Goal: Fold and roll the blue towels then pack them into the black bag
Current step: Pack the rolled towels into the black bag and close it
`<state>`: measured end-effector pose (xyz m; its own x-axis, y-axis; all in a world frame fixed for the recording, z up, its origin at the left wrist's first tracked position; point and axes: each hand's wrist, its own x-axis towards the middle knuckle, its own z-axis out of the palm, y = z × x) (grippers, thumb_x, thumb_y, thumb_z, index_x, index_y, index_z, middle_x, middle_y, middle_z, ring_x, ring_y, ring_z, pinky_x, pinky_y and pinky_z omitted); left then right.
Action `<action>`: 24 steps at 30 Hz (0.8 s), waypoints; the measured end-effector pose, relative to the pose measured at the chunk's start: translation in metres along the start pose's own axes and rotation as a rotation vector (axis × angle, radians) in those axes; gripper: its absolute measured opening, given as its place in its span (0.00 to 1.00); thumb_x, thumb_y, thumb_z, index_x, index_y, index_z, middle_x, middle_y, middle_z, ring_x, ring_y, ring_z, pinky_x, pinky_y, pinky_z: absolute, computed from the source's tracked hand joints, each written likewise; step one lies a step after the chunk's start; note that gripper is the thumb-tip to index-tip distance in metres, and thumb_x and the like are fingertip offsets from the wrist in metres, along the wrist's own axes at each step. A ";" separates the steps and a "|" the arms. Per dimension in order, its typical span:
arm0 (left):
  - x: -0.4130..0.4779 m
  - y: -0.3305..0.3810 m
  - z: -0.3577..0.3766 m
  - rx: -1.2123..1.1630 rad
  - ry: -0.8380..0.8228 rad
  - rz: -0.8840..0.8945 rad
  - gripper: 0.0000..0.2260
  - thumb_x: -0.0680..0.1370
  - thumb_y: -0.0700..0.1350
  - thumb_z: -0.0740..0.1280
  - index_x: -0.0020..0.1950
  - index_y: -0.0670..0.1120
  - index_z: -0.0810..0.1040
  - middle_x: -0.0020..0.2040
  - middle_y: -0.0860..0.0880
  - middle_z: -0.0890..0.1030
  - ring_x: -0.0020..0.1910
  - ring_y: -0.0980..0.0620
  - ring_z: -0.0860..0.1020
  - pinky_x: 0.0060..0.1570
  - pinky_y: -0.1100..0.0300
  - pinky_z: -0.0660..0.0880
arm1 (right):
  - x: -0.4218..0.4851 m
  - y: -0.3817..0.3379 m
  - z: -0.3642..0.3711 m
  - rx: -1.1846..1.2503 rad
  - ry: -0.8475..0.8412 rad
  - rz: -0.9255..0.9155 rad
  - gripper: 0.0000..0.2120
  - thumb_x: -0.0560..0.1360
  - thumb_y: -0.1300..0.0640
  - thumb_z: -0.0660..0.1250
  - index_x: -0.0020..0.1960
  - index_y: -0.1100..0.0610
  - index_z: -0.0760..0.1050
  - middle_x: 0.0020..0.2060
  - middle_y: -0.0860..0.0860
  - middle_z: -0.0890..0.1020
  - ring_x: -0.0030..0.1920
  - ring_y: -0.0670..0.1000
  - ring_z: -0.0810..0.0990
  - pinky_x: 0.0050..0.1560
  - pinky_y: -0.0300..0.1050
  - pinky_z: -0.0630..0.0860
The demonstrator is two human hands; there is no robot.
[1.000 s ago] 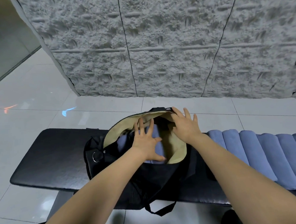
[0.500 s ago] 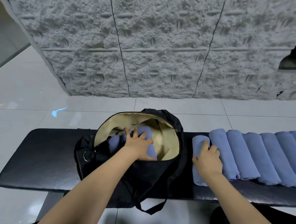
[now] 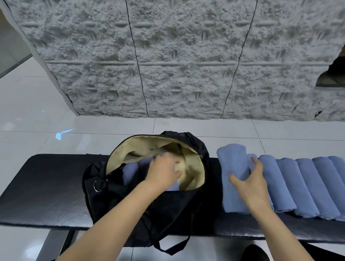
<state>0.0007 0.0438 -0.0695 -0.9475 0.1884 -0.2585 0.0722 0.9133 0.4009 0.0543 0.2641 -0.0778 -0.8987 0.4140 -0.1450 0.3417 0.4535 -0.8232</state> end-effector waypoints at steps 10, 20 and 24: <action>-0.049 0.075 -0.001 -1.270 0.059 -0.107 0.17 0.78 0.46 0.66 0.64 0.45 0.68 0.51 0.51 0.80 0.47 0.61 0.79 0.41 0.69 0.76 | -0.075 -0.059 0.016 -0.121 -0.098 -0.303 0.29 0.68 0.45 0.69 0.64 0.50 0.63 0.52 0.45 0.76 0.52 0.48 0.77 0.46 0.44 0.73; -0.029 0.031 -0.020 -1.477 -0.186 -0.337 0.19 0.75 0.51 0.68 0.63 0.44 0.74 0.57 0.43 0.81 0.54 0.45 0.80 0.48 0.52 0.79 | -0.074 -0.047 -0.015 0.431 -0.813 0.132 0.10 0.79 0.56 0.60 0.58 0.51 0.77 0.50 0.48 0.84 0.49 0.45 0.82 0.49 0.43 0.78; -0.010 0.008 -0.014 -0.790 -0.025 -0.229 0.21 0.79 0.59 0.59 0.61 0.44 0.73 0.58 0.46 0.78 0.57 0.47 0.76 0.58 0.51 0.74 | -0.036 -0.091 0.018 0.104 -0.732 0.055 0.14 0.79 0.56 0.59 0.64 0.47 0.67 0.55 0.46 0.79 0.56 0.47 0.78 0.58 0.46 0.75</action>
<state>0.0059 0.0440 -0.0513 -0.9043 0.0449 -0.4246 -0.3713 0.4081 0.8340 0.0507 0.1939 -0.0074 -0.8466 -0.2147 -0.4870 0.3967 0.3554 -0.8464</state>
